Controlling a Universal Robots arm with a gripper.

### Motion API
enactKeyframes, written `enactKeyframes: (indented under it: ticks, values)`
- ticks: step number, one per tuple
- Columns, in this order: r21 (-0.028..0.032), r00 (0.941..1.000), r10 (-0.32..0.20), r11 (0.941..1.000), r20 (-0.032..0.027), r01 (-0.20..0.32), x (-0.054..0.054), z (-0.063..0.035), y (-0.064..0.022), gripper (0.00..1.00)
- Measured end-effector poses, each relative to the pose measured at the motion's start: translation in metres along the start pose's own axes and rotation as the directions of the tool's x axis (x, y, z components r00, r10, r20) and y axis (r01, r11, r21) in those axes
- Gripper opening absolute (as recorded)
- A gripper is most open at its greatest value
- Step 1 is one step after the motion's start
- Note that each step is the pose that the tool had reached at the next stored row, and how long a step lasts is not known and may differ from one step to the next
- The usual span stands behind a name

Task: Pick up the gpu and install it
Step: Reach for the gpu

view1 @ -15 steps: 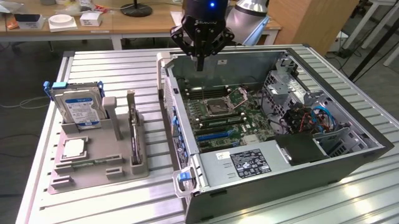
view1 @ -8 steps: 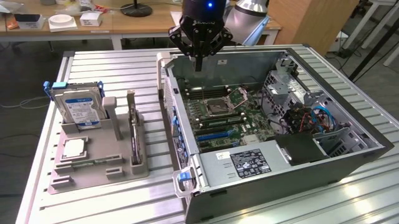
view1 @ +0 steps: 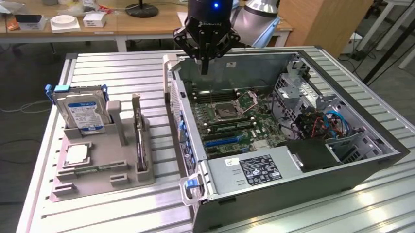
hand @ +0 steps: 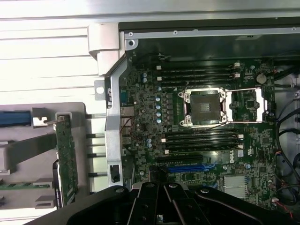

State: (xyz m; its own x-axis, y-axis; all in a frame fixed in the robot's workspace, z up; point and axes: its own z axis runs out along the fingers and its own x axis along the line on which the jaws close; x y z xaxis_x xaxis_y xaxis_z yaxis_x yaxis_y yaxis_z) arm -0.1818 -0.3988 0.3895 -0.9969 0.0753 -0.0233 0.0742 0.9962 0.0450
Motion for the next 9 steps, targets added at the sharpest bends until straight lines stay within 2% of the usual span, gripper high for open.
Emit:
enactKeyframes:
  ticks: [9]
  values:
    - [0.0000,1.0000,0.000,1.0000,0.0000,0.000,0.0047,0.0007,-0.0004,0.11]
